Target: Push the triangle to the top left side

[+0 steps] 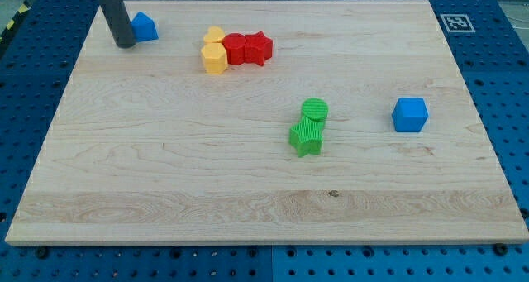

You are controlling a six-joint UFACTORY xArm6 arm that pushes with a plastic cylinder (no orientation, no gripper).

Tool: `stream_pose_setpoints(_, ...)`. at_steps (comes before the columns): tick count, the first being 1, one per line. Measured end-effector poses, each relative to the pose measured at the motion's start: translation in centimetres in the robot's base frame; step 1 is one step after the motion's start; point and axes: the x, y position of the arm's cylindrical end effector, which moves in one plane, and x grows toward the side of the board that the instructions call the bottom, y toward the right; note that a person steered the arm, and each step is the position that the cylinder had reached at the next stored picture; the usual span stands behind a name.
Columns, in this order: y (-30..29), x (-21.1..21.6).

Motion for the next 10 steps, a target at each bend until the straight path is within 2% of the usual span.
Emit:
stream_pose_setpoints(1,0.3,-0.6)
stream_pose_setpoints(3,4.6,-0.2)
stream_pose_setpoints(5,2.1,-3.1)
stream_pose_setpoints(10,2.3,-2.1)
